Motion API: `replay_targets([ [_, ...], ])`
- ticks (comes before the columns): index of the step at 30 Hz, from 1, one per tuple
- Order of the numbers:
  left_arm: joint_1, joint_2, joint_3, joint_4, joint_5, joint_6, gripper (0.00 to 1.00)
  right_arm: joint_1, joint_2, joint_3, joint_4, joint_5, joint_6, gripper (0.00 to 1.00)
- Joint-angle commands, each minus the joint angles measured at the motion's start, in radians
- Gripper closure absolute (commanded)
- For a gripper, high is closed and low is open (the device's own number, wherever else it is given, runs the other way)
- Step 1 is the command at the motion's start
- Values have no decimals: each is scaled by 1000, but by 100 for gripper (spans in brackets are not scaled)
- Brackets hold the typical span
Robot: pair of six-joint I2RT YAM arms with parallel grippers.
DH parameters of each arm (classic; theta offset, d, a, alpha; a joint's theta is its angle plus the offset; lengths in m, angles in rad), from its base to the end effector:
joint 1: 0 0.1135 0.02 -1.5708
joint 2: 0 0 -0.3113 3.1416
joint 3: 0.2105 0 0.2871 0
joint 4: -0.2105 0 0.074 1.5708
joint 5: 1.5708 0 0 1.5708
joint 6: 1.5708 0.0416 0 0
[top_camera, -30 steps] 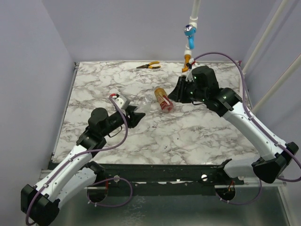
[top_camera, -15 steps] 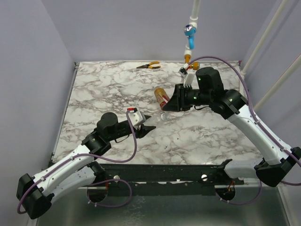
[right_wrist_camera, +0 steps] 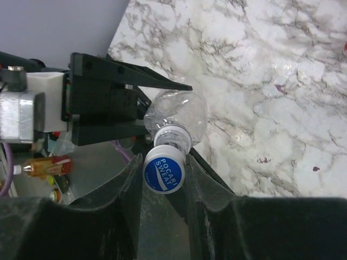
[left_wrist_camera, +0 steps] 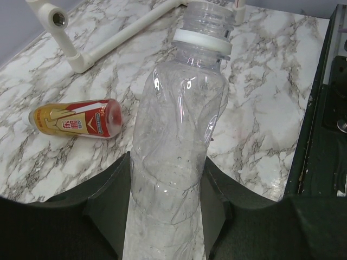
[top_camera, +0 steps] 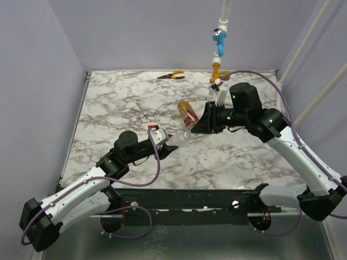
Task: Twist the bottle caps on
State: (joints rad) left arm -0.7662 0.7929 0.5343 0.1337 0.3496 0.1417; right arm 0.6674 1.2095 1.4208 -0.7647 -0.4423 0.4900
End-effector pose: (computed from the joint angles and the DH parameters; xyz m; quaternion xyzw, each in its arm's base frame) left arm 0.1346 -0.1493 0.3074 0.4272 0.6132 -0.3242 0.5800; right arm 0.1986 0.1791 0.4636 -0.1819 0.8393 0.4203 0.2930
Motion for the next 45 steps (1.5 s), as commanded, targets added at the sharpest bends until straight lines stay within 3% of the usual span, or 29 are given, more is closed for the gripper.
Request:
replay_targets([
  [1,-2,22,29,33,-15,-15,64,2,3,-63,-11,-8,12,79],
  [11,-1,69,47,62,10,-24,63,2,0,-113,66,-9,51,79],
  [20,-1,83,69,68,36,-49,64,4,-39,-181,174,98,86,79],
  [31,-1,116,98,81,50,-58,64,36,-15,-213,185,142,82,79],
  [40,-3,168,65,288,-29,-191,68,37,1,-252,229,155,177,80],
  [45,-3,189,70,350,-87,-171,70,39,34,-236,187,182,223,80],
])
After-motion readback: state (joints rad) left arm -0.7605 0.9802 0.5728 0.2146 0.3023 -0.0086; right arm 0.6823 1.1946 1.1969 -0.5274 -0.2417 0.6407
